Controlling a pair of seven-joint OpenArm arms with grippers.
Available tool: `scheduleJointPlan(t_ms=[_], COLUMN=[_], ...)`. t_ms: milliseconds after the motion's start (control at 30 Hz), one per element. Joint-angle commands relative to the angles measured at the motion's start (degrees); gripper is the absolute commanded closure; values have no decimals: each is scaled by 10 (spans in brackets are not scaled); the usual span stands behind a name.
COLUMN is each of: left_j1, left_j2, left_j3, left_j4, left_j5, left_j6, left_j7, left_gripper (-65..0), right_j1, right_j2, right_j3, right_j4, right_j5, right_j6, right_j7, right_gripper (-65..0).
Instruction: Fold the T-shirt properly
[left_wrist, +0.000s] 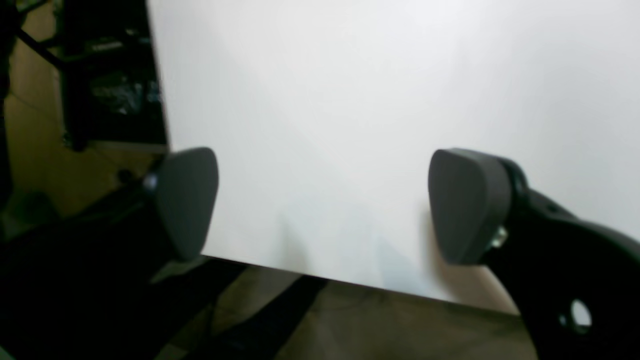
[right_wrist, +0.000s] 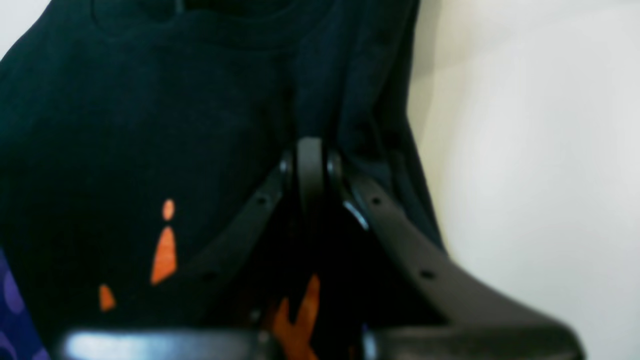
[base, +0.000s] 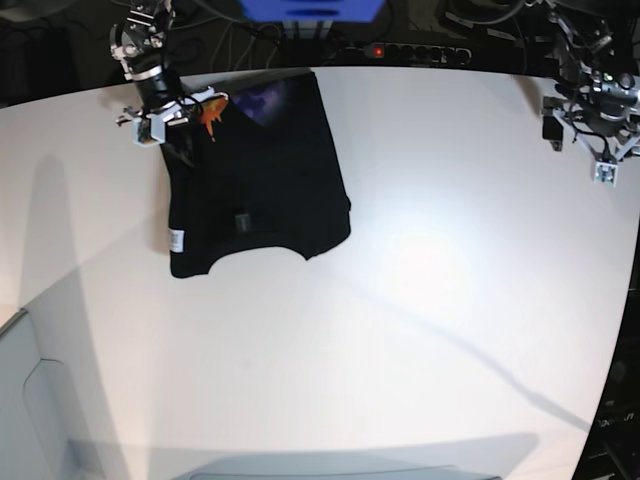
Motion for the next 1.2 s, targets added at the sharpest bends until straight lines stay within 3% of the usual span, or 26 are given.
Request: scheduleJointPlan(t_ms=[0, 167, 600, 767, 933, 1033, 1167], left_j1=[3, 18, 20, 44, 95, 136, 169], left_j2=[-9, -8, 7, 7, 8, 20, 51], left_j3=[-5, -5, -5, -5, -5, -4, -5], left_j4=[9, 10, 10, 27, 51, 52, 50], left_j5=[-1, -1, -1, -1, -1, -2, 4], left_j6=[3, 3, 3, 3, 3, 3, 3], left_j7=[-6, -6, -6, -6, -6, -6, -6], left_gripper=[-650, -650, -650, -650, -650, -539, -236], right_j1=[-7, -21, -67, -71, -77, -118, -193], right_j2=[-1, -3, 4, 2, -7, -7, -7], right_j3=[3, 22, 29, 79, 184, 211, 206], right_j4=[4, 8, 102, 153, 160, 157, 156], right_j5=[-5, -1, 163, 205, 205, 206, 206], right_j6=[-1, -1, -1, -1, -1, -1, -1], right_j7=[-10, -10, -10, -12, -16, -16, -17], right_gripper=[0, 0, 0, 0, 0, 0, 0])
